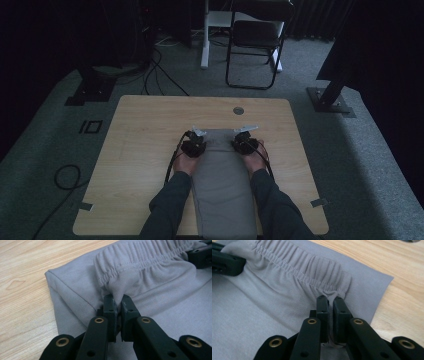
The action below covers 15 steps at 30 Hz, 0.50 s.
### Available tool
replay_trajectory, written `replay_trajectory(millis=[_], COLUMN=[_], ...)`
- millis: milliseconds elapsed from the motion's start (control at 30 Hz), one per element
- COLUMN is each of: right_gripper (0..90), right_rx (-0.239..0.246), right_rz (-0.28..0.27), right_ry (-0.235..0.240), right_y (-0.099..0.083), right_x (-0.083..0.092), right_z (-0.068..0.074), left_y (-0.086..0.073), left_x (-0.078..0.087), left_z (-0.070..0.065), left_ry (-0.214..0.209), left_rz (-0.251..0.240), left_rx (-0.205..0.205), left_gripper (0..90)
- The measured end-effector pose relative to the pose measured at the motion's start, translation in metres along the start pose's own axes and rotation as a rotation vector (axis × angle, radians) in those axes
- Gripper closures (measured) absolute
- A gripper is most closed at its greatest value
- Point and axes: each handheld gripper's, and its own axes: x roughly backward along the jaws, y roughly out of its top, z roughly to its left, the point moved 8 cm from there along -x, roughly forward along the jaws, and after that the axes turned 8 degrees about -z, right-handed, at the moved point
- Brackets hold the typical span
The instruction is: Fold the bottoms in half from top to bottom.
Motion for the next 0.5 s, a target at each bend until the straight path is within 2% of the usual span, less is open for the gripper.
replay_trajectory(millis=[100,133,233,267,300,333,400,500], right_gripper=[85.7,85.7,85.6,85.6,85.6,85.6,85.6,85.4], right_rx=[0.021,0.032,0.052,0.052,0.054,0.052,0.063,0.086], right_rz=[-0.029,-0.045,-0.094,-0.094,-0.113,-0.137,-0.16,-0.182], right_ry=[0.004,0.004,0.012,0.012,0.017,0.028,0.039,0.062], right_y=[0.012,0.017,0.035,0.035,0.041,0.047,0.05,0.047], right_x=[0.012,0.018,0.04,0.04,0.049,0.063,0.078,0.102], right_z=[0.001,0.001,0.003,0.003,0.004,0.006,0.01,0.018], left_y=[0.009,0.02,0.038,0.038,0.045,0.048,0.051,0.044], left_x=[0.009,0.022,0.049,0.049,0.063,0.071,0.09,0.112], left_z=[0.0,0.0,-0.005,-0.005,-0.009,-0.011,-0.019,-0.034], left_ry=[-0.015,-0.031,-0.055,-0.055,-0.074,-0.082,-0.11,-0.141], left_rz=[-0.02,-0.063,-0.124,-0.124,-0.148,-0.165,-0.195,-0.204], left_rx=[0.003,0.017,0.023,0.023,0.028,0.036,0.036,0.013], left_gripper=[85.8,85.8,85.8,85.8,85.8,85.8,85.8,85.7])
